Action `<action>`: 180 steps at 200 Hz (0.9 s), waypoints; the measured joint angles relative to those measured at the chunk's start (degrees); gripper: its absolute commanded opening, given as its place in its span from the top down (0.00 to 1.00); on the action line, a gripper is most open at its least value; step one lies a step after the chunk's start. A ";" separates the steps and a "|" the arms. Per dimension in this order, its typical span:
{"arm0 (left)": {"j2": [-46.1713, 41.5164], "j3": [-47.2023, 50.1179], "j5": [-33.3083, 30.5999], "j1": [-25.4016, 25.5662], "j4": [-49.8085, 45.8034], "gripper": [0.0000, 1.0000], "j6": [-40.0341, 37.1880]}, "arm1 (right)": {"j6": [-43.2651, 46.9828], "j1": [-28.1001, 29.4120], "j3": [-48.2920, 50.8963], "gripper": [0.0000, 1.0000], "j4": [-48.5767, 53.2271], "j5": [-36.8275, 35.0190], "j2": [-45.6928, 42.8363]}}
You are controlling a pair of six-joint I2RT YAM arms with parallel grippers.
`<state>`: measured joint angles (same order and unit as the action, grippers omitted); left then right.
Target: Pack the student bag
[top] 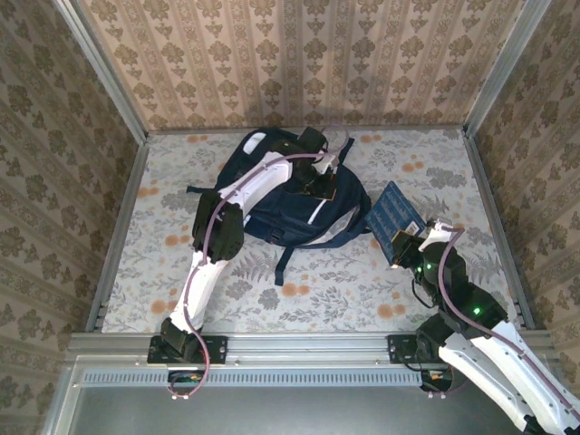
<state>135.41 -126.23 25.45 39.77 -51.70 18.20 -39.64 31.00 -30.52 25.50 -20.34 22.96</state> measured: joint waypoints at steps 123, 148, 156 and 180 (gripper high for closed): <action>-24.98 1.33 -3.87 -7.41 -12.26 1.00 -5.46 | -3.63 -0.11 0.39 1.00 -9.62 8.20 5.62; -25.18 1.36 -2.25 -8.00 -14.05 1.00 -6.56 | -6.40 -0.11 0.70 1.00 -15.23 12.79 11.04; -25.18 1.36 -1.38 -8.22 -14.56 1.00 -6.80 | -8.09 -0.22 1.07 1.00 -17.55 14.27 12.96; -25.18 1.36 1.22 -9.16 -14.99 1.00 -7.37 | -14.62 -0.90 3.50 1.00 -26.64 18.82 18.86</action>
<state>110.24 -124.88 26.68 30.61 -66.70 10.83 -54.26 30.11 -27.03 -1.15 -1.52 41.82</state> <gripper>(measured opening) 0.044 0.143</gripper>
